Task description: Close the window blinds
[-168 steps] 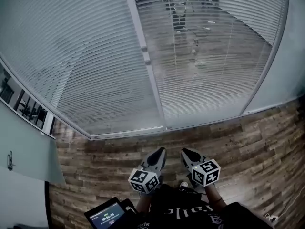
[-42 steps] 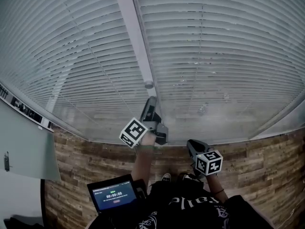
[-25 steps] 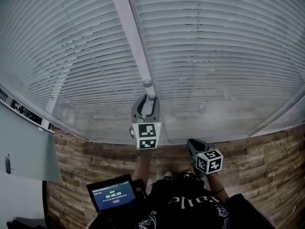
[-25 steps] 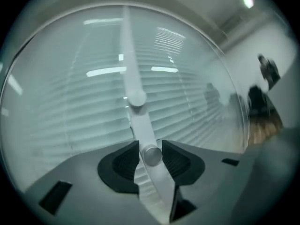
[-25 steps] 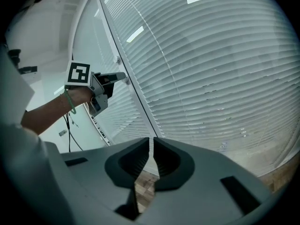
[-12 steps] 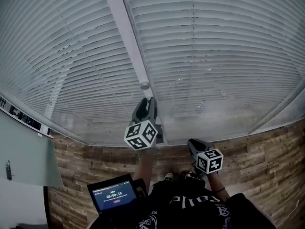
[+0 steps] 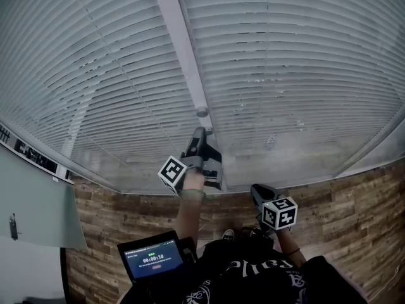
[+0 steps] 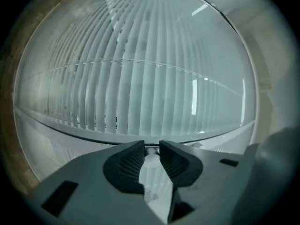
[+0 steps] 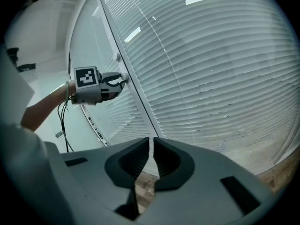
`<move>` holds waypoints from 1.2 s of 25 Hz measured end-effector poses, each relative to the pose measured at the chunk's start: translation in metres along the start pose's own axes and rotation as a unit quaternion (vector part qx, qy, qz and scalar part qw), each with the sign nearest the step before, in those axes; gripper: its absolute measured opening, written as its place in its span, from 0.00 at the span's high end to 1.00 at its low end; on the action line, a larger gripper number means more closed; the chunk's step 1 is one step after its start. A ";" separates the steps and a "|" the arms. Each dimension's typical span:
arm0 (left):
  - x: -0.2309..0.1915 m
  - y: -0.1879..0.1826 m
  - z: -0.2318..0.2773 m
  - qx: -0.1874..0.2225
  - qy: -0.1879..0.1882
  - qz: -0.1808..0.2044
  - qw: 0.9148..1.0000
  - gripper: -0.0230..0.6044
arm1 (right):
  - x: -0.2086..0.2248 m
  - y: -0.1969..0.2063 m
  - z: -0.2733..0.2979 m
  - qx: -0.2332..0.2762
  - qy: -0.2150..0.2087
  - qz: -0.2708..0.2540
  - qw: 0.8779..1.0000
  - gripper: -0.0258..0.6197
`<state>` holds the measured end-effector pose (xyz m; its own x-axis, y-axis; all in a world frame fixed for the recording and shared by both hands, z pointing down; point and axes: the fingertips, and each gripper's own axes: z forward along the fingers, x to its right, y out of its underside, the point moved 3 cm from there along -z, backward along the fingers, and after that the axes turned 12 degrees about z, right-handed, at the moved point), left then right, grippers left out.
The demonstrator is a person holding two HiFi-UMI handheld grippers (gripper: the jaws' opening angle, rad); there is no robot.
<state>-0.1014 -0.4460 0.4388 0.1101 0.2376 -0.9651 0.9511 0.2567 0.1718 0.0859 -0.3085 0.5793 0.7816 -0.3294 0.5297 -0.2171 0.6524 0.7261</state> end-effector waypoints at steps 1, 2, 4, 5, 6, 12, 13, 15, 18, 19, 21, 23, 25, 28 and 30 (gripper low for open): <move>-0.001 -0.001 -0.001 0.001 -0.001 -0.016 1.000 0.80 | -0.002 0.001 0.001 0.001 0.001 0.000 1.000 0.90; -0.002 -0.002 -0.001 -0.001 0.001 -0.021 1.000 0.81 | -0.005 0.002 0.002 0.002 0.002 0.001 1.000 0.90; -0.003 -0.007 -0.001 -0.012 0.009 0.025 1.000 0.83 | -0.009 0.004 0.003 0.006 0.006 0.003 1.000 0.90; -0.002 -0.009 -0.002 -0.021 0.011 0.078 0.997 0.83 | -0.011 0.005 0.004 0.008 0.008 0.004 1.000 0.90; 0.002 -0.011 -0.004 -0.031 0.010 0.149 0.988 0.83 | -0.013 0.007 0.004 0.010 0.011 0.006 1.000 0.90; 0.026 0.001 -0.006 -0.131 -0.020 0.696 0.705 0.73 | -0.018 0.026 0.000 0.019 0.039 0.023 0.999 0.90; 0.025 0.008 -0.004 -0.149 -0.024 0.767 0.624 0.70 | -0.019 0.029 -0.002 0.020 0.043 0.027 0.999 0.90; 0.021 0.024 -0.001 -0.165 -0.027 0.865 0.474 0.69 | -0.021 0.037 -0.005 0.023 0.051 0.032 0.998 0.90; 0.013 0.039 0.002 -0.148 -0.024 0.926 0.346 0.69 | -0.022 0.048 -0.016 0.029 0.065 0.036 0.997 0.90; 0.011 0.040 0.003 -0.136 -0.024 0.933 0.333 0.70 | -0.022 0.050 -0.020 0.030 0.070 0.037 0.996 0.90; 0.008 0.037 0.004 -0.113 -0.021 0.923 0.366 0.75 | -0.019 0.054 -0.026 0.033 0.080 0.039 0.995 0.90; 0.009 0.031 0.004 -0.099 -0.026 0.875 0.473 0.75 | -0.017 0.056 -0.032 0.035 0.088 0.043 0.995 0.90; 0.012 0.025 0.004 -0.079 -0.040 0.780 0.619 0.76 | -0.014 0.059 -0.038 0.038 0.093 0.047 0.994 0.90; 0.016 0.017 0.001 -0.045 -0.062 0.594 0.801 0.76 | -0.012 0.061 -0.044 0.040 0.093 0.050 0.994 0.90; 0.013 0.011 0.000 -0.028 -0.073 0.462 0.883 0.76 | -0.013 0.063 -0.045 0.039 0.087 0.047 0.994 0.90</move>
<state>-0.0892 -0.4401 0.4285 0.8722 0.2471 -0.4221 0.4201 0.0634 0.9053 0.0888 -0.2323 0.5983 0.8437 -0.1429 0.5174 -0.3322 0.6181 0.7124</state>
